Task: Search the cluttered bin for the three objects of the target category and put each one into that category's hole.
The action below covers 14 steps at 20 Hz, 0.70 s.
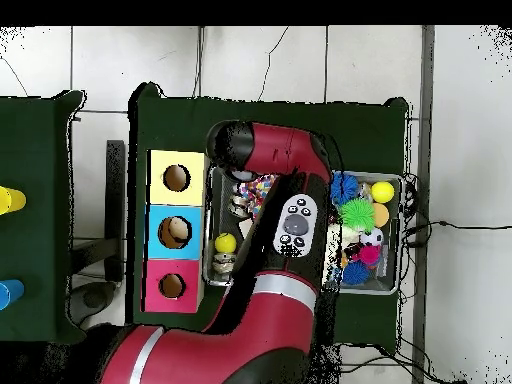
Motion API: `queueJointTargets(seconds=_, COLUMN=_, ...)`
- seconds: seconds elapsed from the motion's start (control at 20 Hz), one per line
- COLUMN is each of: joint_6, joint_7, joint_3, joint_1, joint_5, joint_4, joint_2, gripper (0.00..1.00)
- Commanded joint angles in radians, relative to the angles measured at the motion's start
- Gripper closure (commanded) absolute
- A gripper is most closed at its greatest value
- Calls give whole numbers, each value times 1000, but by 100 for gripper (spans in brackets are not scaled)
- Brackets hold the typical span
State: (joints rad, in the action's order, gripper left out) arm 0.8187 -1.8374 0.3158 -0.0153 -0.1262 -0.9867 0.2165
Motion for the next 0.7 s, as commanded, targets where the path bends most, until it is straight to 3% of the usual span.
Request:
queueJointTargets(seconds=0.05, joint_6=-77, joint_7=-191, joint_3=-79, joint_1=-13, joint_5=-12, joint_4=-87, joint_2=-53, gripper=0)
queueJointTargets(seconds=0.6, joint_6=-93, joint_7=-163, joint_3=-78, joint_1=-17, joint_5=-6, joint_4=-80, joint_2=-66, gripper=0)
queueJointTargets(seconds=0.65, joint_6=-99, joint_7=-158, joint_3=-79, joint_1=-17, joint_5=-3, joint_4=-84, joint_2=-64, gripper=100)
queueJointTargets(seconds=0.7, joint_6=-96, joint_7=-160, joint_3=-75, joint_1=-14, joint_5=-1, joint_4=-82, joint_2=-65, gripper=100)
